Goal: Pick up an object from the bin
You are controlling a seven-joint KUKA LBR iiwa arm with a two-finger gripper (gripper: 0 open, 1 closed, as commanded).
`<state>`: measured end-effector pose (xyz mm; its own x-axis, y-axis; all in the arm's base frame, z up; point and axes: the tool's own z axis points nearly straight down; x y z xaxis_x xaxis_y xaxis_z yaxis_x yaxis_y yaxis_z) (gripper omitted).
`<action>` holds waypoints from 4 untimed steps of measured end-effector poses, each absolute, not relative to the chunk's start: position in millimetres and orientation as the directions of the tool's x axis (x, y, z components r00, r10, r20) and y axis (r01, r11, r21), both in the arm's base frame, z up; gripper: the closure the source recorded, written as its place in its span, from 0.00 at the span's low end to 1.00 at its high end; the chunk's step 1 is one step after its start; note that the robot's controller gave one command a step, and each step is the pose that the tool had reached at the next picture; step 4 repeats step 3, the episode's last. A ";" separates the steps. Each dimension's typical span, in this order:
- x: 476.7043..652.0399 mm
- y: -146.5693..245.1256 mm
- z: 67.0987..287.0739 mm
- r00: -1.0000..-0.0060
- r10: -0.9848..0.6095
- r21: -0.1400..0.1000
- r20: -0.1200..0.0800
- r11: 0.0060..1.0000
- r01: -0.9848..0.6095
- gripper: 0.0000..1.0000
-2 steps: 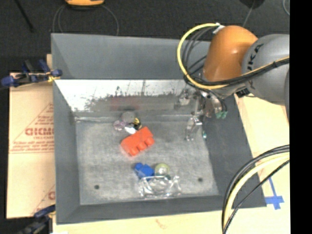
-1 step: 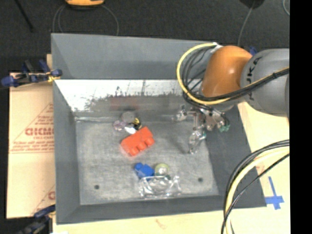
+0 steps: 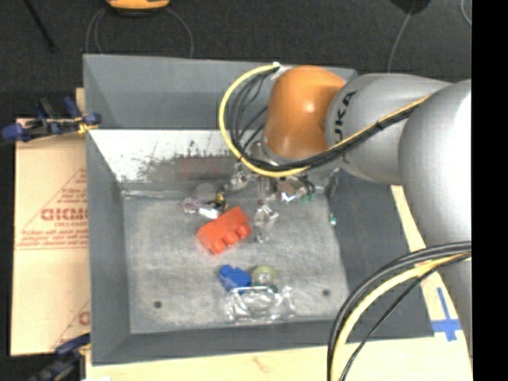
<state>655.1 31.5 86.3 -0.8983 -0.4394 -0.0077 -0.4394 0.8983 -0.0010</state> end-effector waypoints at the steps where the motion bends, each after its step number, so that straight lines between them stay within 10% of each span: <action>1: 630.0 77.4 75.1 -0.768 -0.640 -0.007 -0.011 0.768 -0.640 0.00; 2: 632.0 77.6 77.6 -0.769 -0.638 -0.009 -0.016 0.770 -0.638 1.00; 3: 643.7 13.2 238.6 -0.620 -0.784 -0.011 -0.008 0.620 -0.784 1.00; 4: 643.7 13.2 238.6 -0.620 -0.784 -0.011 -0.008 0.620 -0.784 1.00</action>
Offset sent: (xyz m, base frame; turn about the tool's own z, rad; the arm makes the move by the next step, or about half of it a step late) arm -0.0292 0.0467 -0.0163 -0.2435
